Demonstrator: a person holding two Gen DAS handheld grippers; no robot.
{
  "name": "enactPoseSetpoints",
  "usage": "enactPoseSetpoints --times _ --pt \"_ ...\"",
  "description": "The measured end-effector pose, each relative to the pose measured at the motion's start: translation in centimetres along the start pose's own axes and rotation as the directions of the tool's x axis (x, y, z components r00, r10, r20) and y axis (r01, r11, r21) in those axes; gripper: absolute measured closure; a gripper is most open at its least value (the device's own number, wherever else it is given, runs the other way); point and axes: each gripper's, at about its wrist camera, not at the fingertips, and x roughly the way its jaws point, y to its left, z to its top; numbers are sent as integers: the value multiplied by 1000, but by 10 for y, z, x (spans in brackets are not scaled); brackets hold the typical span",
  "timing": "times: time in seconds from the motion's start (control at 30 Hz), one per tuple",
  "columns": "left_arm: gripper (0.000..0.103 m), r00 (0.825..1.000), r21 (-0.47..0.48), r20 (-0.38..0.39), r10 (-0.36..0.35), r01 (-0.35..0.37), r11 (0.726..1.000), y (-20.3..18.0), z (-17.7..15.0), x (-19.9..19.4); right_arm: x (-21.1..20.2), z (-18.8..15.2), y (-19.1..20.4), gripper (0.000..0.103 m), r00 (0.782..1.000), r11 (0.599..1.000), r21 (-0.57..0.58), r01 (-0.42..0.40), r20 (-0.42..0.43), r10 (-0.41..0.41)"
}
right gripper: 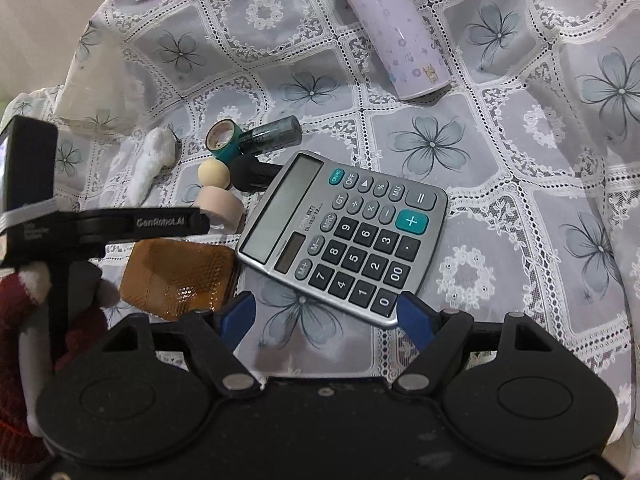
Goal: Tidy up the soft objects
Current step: 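Move both tools toward the beige tape roll and black cylinder, then grasp the beige tape roll with the left tool while the right tool reaches the black cylinder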
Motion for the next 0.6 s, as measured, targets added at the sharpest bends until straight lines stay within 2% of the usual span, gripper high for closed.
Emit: enactPoseSetpoints --times 0.37,0.5,0.6 --pt "19 1000 -75 -2 -16 16 997 8 45 17 13 6 -3 25 1000 1000 18 -9 -19 10" --pt "19 998 -77 13 -58 59 995 12 42 5 14 6 -4 25 1000 999 27 -19 -24 19" --pt "19 998 -76 14 -55 56 996 15 36 -1 16 5 -6 25 999 999 40 -33 -33 35"
